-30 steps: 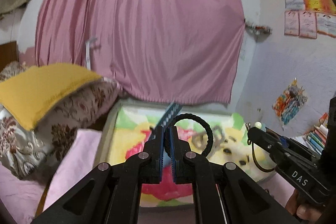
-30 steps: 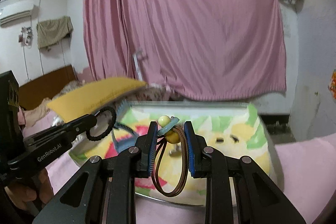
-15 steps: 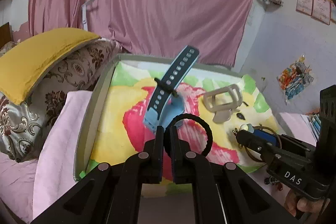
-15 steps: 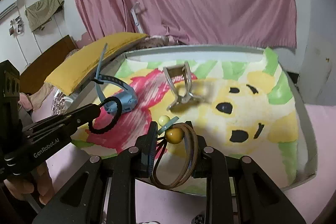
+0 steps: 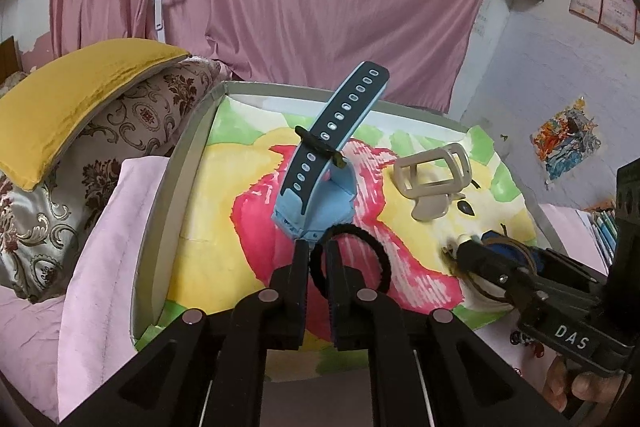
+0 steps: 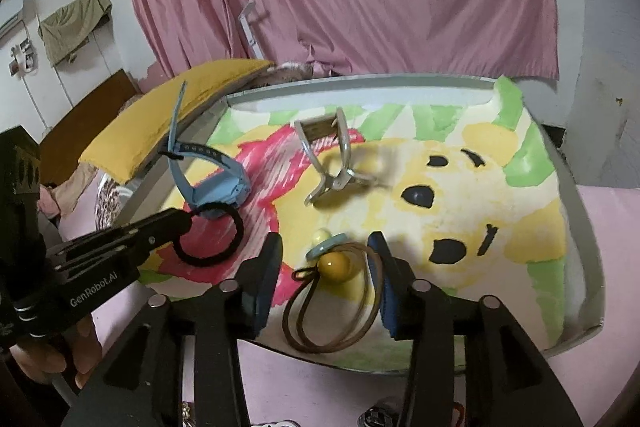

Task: Organize jewelry
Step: 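Lower the hair tie and keyring into the tray and open both tools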

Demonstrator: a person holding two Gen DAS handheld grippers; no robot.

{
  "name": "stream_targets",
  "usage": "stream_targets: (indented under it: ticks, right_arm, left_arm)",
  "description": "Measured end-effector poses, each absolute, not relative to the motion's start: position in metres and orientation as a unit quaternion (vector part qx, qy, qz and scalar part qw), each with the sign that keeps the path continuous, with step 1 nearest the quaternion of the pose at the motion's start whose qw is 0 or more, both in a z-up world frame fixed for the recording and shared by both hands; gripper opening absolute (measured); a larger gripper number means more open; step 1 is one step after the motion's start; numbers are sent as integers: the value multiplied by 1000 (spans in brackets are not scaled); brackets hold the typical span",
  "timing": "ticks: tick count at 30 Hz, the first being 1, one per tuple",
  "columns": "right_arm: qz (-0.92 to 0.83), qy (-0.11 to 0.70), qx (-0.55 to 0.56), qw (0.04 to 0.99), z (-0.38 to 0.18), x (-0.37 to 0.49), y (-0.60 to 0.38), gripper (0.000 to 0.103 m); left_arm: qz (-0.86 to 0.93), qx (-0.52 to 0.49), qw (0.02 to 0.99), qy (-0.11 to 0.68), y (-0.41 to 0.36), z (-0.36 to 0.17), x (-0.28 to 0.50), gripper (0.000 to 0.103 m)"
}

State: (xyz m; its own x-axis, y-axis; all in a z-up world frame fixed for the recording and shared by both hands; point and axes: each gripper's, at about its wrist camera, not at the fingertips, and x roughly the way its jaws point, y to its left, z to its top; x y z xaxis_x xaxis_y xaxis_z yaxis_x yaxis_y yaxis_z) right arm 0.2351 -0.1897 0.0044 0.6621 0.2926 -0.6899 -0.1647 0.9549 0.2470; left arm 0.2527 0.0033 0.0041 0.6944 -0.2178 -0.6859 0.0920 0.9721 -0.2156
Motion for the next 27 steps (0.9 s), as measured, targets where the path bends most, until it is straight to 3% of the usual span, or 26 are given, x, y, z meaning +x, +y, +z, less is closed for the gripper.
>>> stream_targets:
  ticks: [3, 10, 15, 21, 22, 27]
  right_arm:
    - [120, 373, 82, 917, 10, 228, -193, 42]
    - [100, 292, 88, 947, 38, 197, -206, 68]
    - [89, 222, 91, 967, 61, 163, -215, 88]
    - [81, 154, 82, 981, 82, 122, -223, 97]
    - [80, 147, 79, 983, 84, 117, -223, 101]
    - [80, 120, 62, 988, 91, 84, -224, 102]
  left_arm:
    - [-93, -92, 920, 368, 5, 8, 248, 24]
    - [-97, -115, 939, 308, 14, 26, 226, 65]
    - [-100, -117, 958, 243, 19, 46, 198, 86]
    - [-106, -115, 970, 188, 22, 59, 160, 102]
    - [-106, -113, 971, 183, 21, 60, 155, 102]
    - [-106, -94, 976, 166, 16, 63, 131, 102]
